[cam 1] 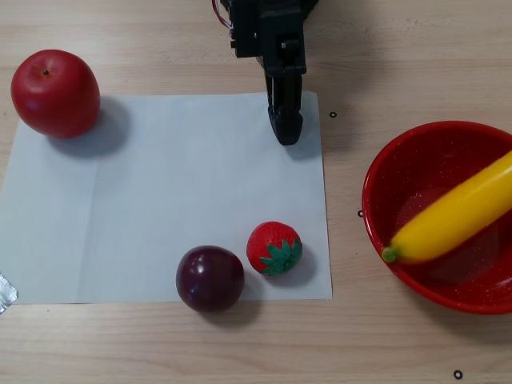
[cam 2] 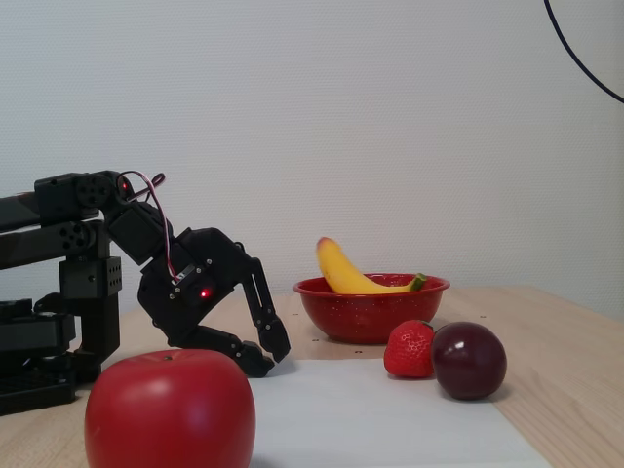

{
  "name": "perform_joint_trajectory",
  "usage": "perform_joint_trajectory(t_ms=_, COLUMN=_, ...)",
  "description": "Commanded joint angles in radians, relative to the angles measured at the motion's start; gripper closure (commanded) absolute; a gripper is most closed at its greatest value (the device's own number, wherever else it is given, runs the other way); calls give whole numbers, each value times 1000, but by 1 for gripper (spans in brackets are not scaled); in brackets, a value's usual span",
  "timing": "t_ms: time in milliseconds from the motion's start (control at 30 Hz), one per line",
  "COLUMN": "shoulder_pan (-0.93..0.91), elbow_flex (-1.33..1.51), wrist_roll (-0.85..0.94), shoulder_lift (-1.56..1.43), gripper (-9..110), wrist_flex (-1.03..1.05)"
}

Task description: Grasp the banana and put it in the red bowl.

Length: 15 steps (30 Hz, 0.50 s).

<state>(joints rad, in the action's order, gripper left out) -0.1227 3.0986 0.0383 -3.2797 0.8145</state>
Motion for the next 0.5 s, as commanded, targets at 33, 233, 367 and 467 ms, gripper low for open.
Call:
perform_joint_trajectory(t_ms=33, shoulder_pan=0, elbow_flex=6, wrist_roll=-12, shoulder_lift=3, gripper=101, wrist_flex=64)
perform_joint_trajectory(t_ms=233, shoulder_pan=9, elbow_flex=6, wrist_roll=0, shoulder_lift=3, gripper=101, wrist_flex=67)
perform_joint_trajectory(t_ms=367, shoulder_pan=20, elbow_flex=6, wrist_roll=9, shoulder_lift=3, gripper=101, wrist_flex=72)
perform_joint_trajectory(t_ms=467, shoulder_pan=20, elbow_flex=6, wrist_roll=5, shoulder_lift=3, gripper=101, wrist_flex=74)
